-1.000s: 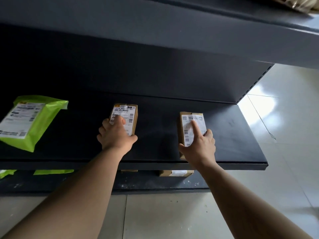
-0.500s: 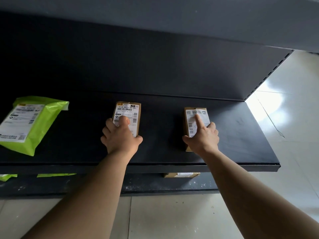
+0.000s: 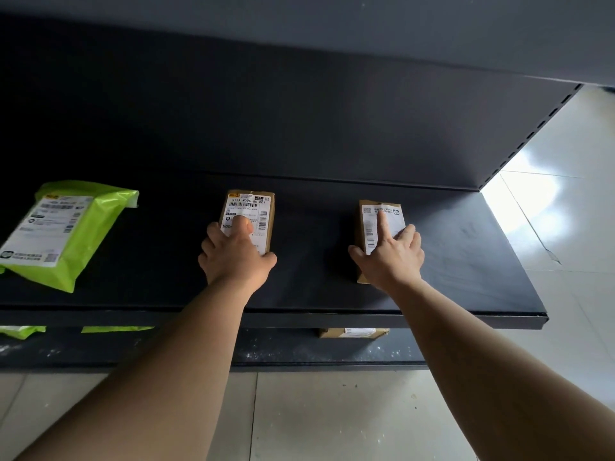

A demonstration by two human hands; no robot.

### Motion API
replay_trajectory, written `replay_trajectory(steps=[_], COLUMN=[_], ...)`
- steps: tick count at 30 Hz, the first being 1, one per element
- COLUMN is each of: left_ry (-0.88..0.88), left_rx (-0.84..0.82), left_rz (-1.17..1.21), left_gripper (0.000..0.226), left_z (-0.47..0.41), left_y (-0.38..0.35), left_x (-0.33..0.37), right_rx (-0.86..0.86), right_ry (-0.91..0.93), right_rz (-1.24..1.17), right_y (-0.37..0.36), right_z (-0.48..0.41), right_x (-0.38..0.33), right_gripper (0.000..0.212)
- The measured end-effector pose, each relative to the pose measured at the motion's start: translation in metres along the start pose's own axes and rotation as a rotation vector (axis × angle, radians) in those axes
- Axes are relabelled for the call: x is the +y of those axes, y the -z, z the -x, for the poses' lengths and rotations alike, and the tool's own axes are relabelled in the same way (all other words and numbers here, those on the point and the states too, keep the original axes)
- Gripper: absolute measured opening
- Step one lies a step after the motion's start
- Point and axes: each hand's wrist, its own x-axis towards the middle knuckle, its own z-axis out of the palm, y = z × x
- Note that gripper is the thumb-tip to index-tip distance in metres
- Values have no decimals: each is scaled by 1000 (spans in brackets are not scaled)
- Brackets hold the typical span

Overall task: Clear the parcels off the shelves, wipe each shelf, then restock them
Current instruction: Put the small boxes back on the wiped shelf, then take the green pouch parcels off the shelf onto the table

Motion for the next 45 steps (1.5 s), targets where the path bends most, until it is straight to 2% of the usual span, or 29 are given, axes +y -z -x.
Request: replay_trajectory(steps=[8, 14, 20, 26, 34, 45], left_ry=[-7, -42, -121, -62, 111, 307], left_rx=[-62, -68, -133, -129, -25, 44], left_rz=[-31, -8, 204, 265, 296, 378], left_gripper=[67, 47, 24, 10, 6, 10], left_z=[19, 48, 96, 144, 189, 201], left_y=[29, 68, 110, 158, 227, 300], left_x=[8, 10, 5, -7, -65, -203], right_rx=[-11, -37, -76, -114, -161, -226], right_ry=[71, 105, 203, 272, 374, 465], right_rz=[-8, -48, -115, -217, -306, -312], right_y=[23, 53, 89, 128, 159, 128], right_z=[22, 57, 107, 159, 224, 294], right_x=[-5, -12, -19, -32, -73, -195], right_gripper=[81, 76, 62, 54, 41, 40])
